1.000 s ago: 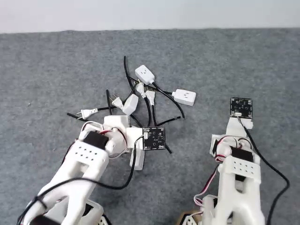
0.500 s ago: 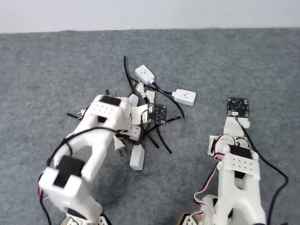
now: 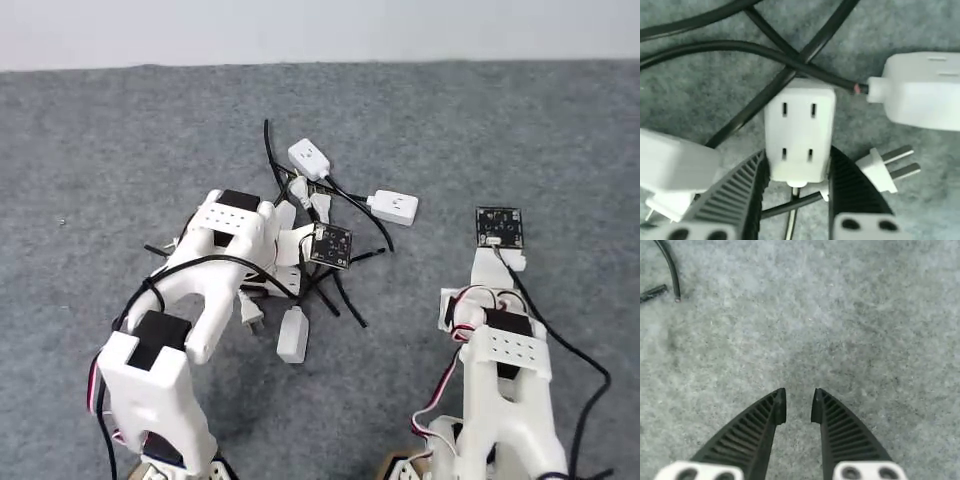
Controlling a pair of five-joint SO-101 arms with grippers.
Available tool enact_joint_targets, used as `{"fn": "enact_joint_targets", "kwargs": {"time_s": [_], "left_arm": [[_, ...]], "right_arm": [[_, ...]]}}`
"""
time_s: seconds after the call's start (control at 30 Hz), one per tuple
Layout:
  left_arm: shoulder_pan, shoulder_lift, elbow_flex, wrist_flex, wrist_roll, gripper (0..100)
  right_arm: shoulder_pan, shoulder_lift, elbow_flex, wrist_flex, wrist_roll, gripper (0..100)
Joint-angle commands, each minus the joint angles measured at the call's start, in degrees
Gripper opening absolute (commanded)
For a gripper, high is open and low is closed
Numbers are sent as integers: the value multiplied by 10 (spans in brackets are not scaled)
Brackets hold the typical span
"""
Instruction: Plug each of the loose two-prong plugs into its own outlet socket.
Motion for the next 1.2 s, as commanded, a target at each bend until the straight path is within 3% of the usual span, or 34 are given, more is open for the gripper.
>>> {"fn": "enact_joint_targets", "kwargs": {"time_s": [0.0, 0.13, 0.4, 0.7, 0.83, 1.0, 1.17], "left_arm": [[25, -3, -21, 34, 11, 31], [56, -4, -32, 61, 128, 13], [79, -4, -116, 105, 492, 13], [17, -4, -255, 312, 860, 11], [-11, -4, -208, 319, 1018, 10], [-46, -5, -147, 274, 1080, 10], [-90, -100, -51, 220, 1025, 9]], "right_arm": [[-7, -1, -25, -15, 5, 101], [-8, -5, -10, -42, 6, 101], [-8, -4, -9, -42, 6, 101], [-8, -1, -9, -43, 6, 101], [-8, 0, -9, -43, 6, 101], [-8, 0, -9, -43, 6, 101], [-8, 0, -9, -43, 6, 101]]}}
